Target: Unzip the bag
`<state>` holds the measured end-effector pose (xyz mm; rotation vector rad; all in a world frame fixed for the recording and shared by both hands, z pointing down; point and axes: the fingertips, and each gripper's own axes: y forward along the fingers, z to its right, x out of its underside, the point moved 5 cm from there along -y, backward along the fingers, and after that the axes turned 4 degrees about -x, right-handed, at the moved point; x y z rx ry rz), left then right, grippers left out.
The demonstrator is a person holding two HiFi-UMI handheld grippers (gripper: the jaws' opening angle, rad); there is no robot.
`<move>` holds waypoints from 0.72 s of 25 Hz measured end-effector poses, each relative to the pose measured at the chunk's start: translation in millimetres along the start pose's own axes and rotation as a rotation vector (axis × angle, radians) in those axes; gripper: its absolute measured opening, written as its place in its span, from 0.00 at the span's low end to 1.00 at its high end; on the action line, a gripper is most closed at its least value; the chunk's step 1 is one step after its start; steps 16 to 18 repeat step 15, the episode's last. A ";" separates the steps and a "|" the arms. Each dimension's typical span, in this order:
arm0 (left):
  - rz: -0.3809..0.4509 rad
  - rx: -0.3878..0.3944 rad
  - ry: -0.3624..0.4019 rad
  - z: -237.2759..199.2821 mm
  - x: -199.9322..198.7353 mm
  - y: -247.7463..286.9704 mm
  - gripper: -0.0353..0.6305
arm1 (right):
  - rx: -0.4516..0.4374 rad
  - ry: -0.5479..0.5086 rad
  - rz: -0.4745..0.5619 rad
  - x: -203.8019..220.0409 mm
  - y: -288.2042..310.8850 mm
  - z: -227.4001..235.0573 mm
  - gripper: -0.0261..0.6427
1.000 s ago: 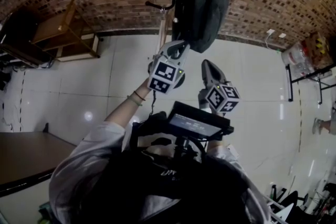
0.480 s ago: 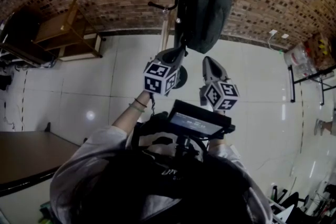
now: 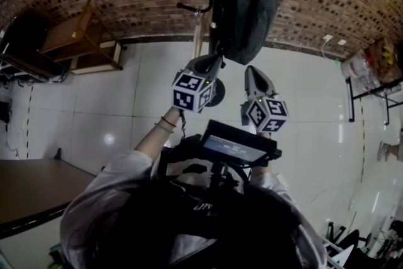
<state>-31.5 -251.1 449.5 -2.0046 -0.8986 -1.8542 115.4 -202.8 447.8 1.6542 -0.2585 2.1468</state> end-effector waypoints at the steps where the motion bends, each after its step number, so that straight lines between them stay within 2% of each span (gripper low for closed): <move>1: 0.001 0.000 -0.001 -0.3 -0.6 0.5 0.09 | 0.000 0.000 0.000 -0.1 0.2 0.1 0.03; 18: -0.025 -0.016 -0.001 -11.7 6.9 1.4 0.09 | -0.003 -0.007 -0.003 0.8 4.7 -1.3 0.03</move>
